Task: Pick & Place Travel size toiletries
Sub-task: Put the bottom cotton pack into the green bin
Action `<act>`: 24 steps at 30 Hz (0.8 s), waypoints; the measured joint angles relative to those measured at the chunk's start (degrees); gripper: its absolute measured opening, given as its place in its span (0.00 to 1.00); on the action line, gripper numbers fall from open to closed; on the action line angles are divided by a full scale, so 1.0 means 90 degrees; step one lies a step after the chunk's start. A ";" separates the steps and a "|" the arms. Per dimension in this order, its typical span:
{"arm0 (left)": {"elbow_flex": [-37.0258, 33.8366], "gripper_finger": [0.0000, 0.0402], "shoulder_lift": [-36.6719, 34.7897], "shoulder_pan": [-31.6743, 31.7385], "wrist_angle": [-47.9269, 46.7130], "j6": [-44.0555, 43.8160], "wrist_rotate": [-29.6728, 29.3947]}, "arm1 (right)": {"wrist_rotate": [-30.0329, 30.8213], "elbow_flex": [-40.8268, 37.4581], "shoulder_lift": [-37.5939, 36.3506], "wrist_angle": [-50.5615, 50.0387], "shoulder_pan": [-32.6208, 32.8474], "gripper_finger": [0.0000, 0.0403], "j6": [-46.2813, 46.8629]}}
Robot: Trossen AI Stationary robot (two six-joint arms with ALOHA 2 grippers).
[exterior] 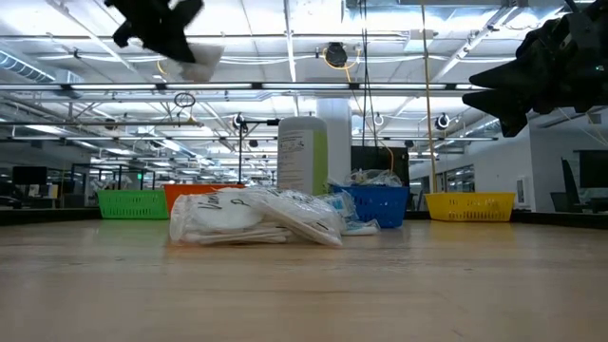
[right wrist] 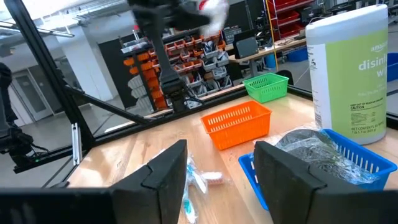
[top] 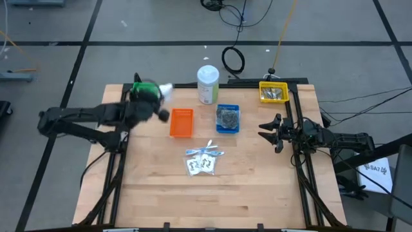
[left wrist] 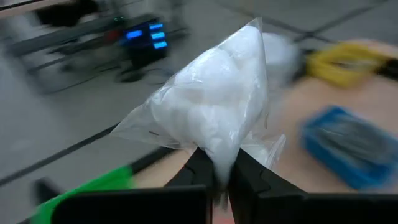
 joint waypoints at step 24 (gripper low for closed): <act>-0.0007 0.03 0.2352 0.5280 -0.0772 0.0441 0.2411 | 0.0000 0.0000 -0.0002 0.0000 0.0000 0.44 -0.0001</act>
